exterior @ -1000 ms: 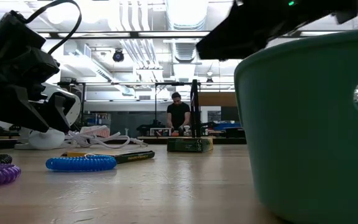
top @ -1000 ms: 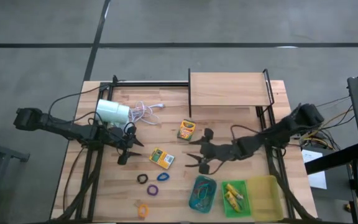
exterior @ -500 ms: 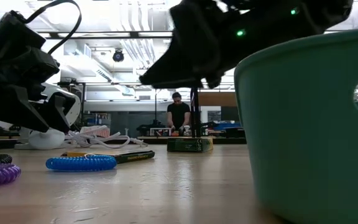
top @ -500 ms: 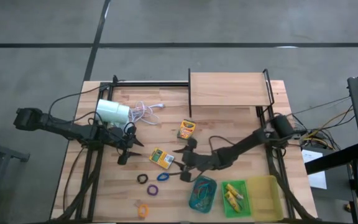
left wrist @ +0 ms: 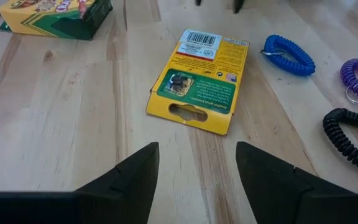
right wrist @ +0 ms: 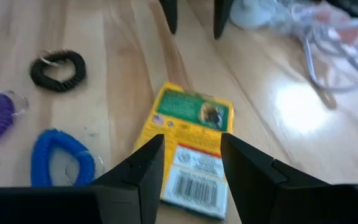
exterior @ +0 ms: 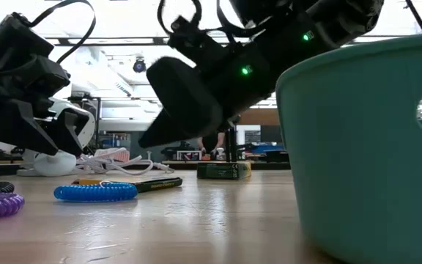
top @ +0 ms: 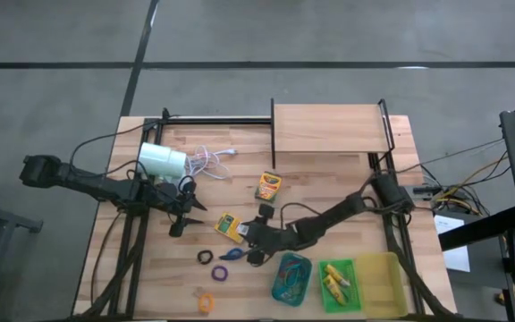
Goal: Pick & Place Office Desk Supplies
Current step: Put the crayon box into the green bin
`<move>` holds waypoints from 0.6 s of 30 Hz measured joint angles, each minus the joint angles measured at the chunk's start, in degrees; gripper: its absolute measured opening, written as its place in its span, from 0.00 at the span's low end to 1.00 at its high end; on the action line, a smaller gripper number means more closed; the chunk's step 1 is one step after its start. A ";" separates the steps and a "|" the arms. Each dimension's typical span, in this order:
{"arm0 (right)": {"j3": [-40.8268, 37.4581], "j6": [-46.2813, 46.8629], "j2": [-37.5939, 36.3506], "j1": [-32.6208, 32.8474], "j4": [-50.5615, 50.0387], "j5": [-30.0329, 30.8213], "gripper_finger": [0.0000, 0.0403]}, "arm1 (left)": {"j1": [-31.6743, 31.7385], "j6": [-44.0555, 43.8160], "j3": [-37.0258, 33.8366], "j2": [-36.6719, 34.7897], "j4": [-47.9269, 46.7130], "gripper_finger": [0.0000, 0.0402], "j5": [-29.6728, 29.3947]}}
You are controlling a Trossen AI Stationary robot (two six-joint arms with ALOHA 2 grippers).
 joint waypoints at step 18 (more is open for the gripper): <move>-0.70 5.45 -0.76 -0.02 -0.36 -0.02 0.36 | 0.00 0.04 -0.04 0.25 -0.19 0.54 0.00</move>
